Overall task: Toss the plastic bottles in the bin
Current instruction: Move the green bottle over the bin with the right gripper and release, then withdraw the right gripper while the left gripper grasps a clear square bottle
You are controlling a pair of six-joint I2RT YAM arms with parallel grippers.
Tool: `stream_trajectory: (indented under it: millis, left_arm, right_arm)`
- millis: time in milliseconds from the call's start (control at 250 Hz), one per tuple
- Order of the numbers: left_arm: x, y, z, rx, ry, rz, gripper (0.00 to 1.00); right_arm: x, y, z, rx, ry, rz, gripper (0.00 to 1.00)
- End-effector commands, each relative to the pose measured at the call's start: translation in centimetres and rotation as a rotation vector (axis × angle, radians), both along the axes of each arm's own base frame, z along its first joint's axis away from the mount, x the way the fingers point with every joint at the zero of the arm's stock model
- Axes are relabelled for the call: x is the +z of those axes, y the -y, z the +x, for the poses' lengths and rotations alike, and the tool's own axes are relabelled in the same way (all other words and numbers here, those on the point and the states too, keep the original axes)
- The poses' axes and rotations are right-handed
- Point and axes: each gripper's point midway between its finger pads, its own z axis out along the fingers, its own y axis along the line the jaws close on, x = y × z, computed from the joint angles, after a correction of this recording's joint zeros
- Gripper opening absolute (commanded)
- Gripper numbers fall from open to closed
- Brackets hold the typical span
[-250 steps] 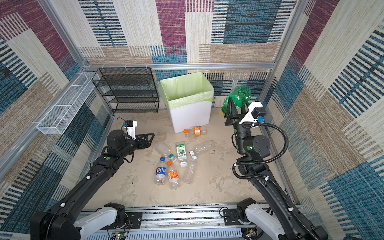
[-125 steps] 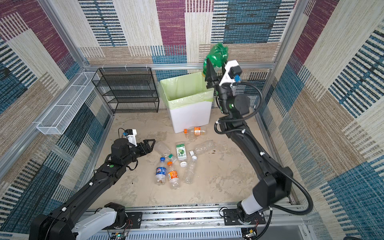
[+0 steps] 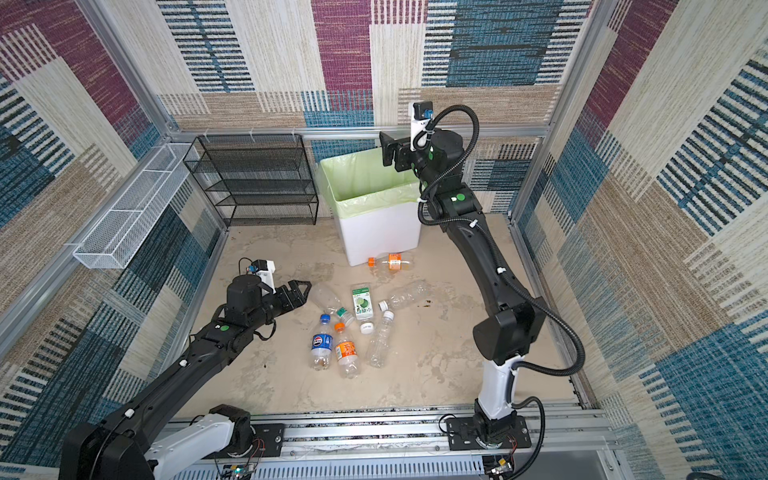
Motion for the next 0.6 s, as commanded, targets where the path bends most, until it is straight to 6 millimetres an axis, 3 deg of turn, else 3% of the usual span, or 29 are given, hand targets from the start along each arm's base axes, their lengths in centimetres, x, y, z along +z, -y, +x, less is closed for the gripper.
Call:
stream_trajectory:
  millis: [0, 92, 324, 456, 596]
  left_arm:
    - [-0.7, -0.2, -0.1, -0.006, -0.033, 0.039, 0.88]
    - [-1.7, 0.1, 0.0, 0.012, -0.081, 0.009, 0.87]
    - [-5.4, 1.5, 0.5, 0.062, -0.269, -0.028, 0.86]
    - [-6.6, 2.3, 1.5, 0.082, -0.320, -0.054, 0.86]
    - [-7.3, 2.8, 2.5, 0.096, -0.368, -0.059, 0.86]
  right_arm:
    - [1.5, 2.6, -2.5, -0.061, 0.093, 0.073, 0.99]
    - [-1.0, 4.8, -4.2, -0.099, 0.069, 0.096, 0.99]
    - [-12.4, 10.3, -5.9, -0.210, -0.182, 0.130, 0.99]
    - [-18.0, 11.7, -7.2, -0.237, -0.308, 0.142, 0.99]
    - [-21.9, 12.2, -8.5, -0.247, -0.406, 0.145, 0.99]
